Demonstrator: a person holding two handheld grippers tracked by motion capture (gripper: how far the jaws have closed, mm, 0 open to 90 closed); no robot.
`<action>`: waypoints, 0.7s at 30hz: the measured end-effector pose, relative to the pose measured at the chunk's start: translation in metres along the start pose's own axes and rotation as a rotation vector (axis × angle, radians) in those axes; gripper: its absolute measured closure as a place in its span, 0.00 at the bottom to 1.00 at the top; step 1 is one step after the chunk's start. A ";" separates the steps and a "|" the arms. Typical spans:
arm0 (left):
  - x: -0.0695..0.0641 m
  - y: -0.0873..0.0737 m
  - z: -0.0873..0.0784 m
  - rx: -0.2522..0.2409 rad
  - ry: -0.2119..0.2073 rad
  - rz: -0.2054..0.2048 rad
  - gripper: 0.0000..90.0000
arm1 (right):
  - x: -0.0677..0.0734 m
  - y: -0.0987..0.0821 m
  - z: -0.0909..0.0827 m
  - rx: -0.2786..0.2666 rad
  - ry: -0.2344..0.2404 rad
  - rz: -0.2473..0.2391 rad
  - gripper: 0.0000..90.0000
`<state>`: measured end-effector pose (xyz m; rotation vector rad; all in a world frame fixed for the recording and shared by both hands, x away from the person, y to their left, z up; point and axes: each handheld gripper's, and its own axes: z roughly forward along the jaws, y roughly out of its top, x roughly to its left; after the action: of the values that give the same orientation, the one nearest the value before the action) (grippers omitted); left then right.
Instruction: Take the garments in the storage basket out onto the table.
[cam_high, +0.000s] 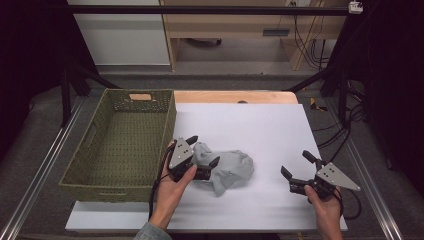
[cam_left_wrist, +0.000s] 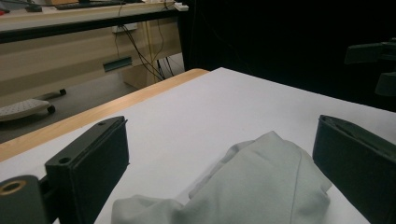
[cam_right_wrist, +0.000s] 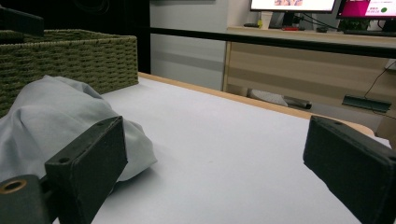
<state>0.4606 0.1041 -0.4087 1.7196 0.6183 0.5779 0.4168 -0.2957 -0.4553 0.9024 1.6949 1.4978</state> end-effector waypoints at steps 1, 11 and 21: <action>0.000 -0.001 0.000 0.000 0.001 0.000 0.04 | 0.000 0.000 0.000 -0.001 0.000 0.000 0.07; -0.003 -0.008 -0.006 -0.005 0.003 -0.004 0.04 | 0.000 0.000 0.000 -0.002 -0.001 0.000 0.07; -0.006 -0.015 -0.011 -0.013 0.015 -0.009 0.03 | 0.000 0.000 0.000 -0.001 -0.001 0.002 0.07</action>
<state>0.4472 0.1109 -0.4211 1.7011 0.6308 0.5876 0.4172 -0.2960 -0.4556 0.9042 1.6926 1.4986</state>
